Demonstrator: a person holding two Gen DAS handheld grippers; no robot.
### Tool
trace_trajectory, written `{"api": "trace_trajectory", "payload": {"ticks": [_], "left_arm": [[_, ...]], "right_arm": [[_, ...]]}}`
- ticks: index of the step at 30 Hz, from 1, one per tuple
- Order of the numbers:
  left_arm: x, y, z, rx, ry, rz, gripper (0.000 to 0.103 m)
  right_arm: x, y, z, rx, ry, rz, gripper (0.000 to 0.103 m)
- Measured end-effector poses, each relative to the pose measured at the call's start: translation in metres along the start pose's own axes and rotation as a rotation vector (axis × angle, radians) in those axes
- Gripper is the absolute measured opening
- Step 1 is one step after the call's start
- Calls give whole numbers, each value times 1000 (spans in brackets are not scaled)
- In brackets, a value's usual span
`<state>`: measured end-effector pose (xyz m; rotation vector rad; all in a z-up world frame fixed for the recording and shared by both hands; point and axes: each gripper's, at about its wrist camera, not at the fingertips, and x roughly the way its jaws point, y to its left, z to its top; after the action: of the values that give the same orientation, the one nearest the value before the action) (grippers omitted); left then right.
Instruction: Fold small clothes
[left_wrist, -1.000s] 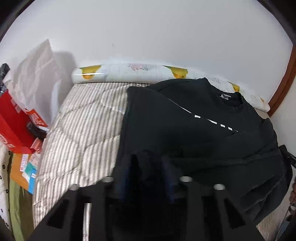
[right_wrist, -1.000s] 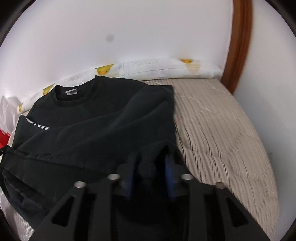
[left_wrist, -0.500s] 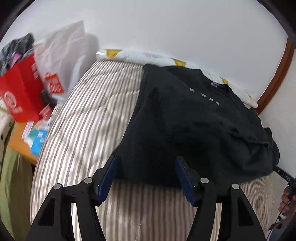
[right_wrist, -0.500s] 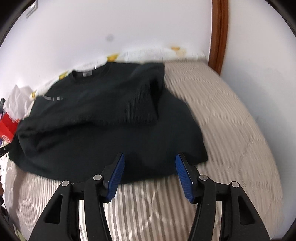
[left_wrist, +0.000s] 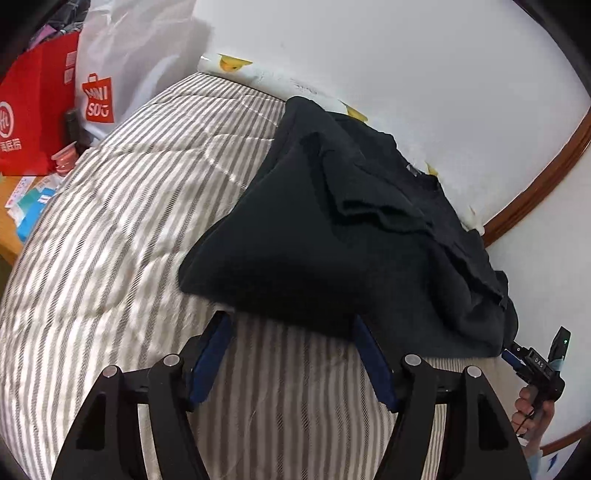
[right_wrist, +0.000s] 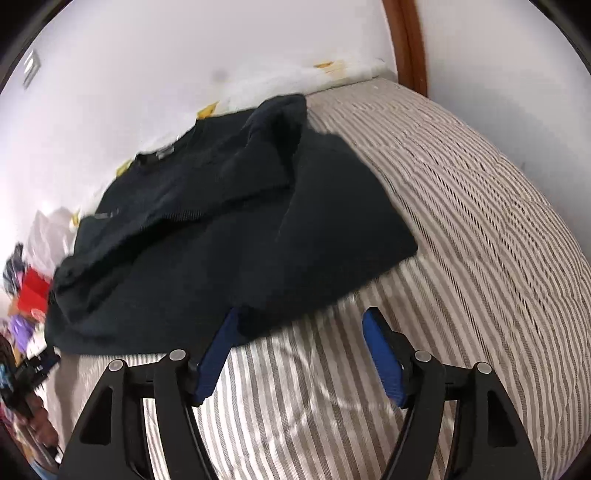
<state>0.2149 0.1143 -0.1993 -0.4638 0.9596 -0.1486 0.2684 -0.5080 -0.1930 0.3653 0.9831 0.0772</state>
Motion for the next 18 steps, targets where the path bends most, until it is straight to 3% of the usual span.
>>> {"api": "trace_trajectory", "payload": {"ticks": [6,11,12,13,15,17,18], "left_arm": [[13,-8,11,-16,-14,4,70],[22,-16,20,-2,-20,48,68],[23,-19,21,1,-19,67,68],[25,-21,22,8,-18,95,60],[26,-25,21,28,-20,152,45],[28,-25,21,28,-6,142,20],[28,-24,21,20,4,126,17]], "right_arm": [[24,0,16,65,19,4,74],[34,3,25,91,-1,6,84],[36,5,26,86,-7,-3,84],[37,7,27,82,-12,-8,84],[37,8,27,70,-27,-24,75],[37,6,27,60,-31,-42,33],[37,3,26,64,-18,-5,26]]}}
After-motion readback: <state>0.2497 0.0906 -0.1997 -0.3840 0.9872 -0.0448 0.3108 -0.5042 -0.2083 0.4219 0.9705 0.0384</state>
